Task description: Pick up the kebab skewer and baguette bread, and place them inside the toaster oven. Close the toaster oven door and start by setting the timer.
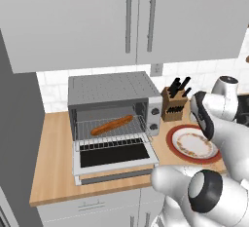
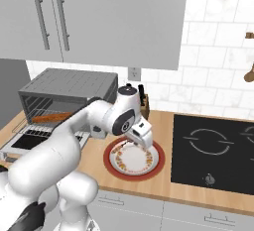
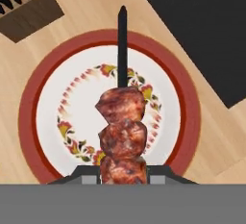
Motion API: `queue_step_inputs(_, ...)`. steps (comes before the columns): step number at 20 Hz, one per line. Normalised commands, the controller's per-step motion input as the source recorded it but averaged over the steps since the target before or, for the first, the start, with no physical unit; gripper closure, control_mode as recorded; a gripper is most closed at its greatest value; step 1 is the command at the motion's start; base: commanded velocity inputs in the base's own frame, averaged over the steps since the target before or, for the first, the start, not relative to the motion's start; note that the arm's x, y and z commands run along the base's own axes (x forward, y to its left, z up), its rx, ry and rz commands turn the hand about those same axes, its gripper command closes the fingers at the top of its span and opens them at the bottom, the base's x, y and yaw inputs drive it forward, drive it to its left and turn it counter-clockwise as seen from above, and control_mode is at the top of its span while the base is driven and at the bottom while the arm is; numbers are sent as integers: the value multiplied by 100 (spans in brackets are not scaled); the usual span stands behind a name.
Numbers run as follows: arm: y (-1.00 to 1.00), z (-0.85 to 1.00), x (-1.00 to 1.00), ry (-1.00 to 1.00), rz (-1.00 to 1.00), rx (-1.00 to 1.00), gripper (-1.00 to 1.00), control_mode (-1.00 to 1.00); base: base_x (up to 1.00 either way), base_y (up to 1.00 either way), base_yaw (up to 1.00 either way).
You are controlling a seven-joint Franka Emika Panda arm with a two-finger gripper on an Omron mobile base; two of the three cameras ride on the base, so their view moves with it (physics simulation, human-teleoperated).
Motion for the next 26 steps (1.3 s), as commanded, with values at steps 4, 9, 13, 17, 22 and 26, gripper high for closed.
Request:
queue_step_inputs(4, 50, 39, -34, 0, -22, 0, 100, -100, 0, 0, 0)
queue_step_inputs(9, 68, 18, -15, -1, -38, 3, 100, -100, 0, 0, 0)
queue_step_inputs(13, 59, 2, -3, -13, -56, 12, 100, -100, 0, 0, 0)
queue_step_inputs(17, 60, 1, 0, -25, -55, 14, 100, -100, 0, 0, 0)
queue_step_inputs(22, 80, 0, 0, -32, -46, 10, 100, -100, 0, 0, 0)
queue_step_inputs(26, 87, 0, -4, -25, -10, 4, 100, -100, 0, 0, 0)
